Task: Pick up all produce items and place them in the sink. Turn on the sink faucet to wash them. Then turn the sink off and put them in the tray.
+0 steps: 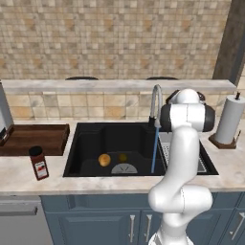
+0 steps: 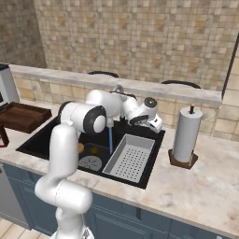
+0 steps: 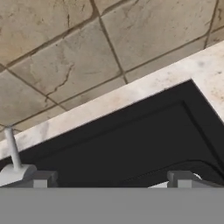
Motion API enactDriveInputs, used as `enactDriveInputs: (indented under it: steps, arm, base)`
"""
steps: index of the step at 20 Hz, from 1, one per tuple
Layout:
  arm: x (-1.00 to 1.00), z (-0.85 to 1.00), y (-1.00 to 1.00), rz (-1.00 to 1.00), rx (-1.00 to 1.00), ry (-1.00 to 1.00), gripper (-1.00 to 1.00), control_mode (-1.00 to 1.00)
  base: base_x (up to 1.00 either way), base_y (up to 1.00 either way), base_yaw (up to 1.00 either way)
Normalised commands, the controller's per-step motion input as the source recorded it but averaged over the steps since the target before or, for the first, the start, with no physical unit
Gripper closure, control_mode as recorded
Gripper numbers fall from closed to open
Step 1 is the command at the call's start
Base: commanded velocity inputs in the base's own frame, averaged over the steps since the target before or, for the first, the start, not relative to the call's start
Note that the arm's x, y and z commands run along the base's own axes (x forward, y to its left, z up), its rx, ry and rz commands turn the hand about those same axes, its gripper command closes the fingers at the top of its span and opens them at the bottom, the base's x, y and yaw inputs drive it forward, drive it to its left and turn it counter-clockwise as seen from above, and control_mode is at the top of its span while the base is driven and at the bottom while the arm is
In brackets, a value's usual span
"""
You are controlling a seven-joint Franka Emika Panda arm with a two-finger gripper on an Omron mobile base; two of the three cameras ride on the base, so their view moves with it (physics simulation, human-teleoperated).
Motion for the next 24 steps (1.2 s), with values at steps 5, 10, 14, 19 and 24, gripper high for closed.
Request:
enactDriveInputs:
  steps: [5, 10, 14, 19, 24]
  arm:
    - [-0.10, -0.53, -0.04, 0.00, 0.06, 0.01, -1.00, -1.00]
    - [-0.06, -0.36, -0.08, 0.00, 0.05, 0.00, -1.00, -1.00]
    - [0.00, -0.19, 0.00, 0.00, 0.01, 0.00, -1.00, -1.00]
    - [0.00, -0.04, 0.00, 0.00, 0.00, 0.00, -1.00, -1.00]
    - [0.00, 0.00, 0.00, 0.00, 0.00, 0.00, -1.00, -1.00]
  base:
    - [0.00, 0.00, 0.00]
    - [0.00, 0.00, 0.00]
    - [0.00, 0.00, 0.00]
    - [0.00, 0.00, 0.00]
    - [0.00, 0.00, 0.00]
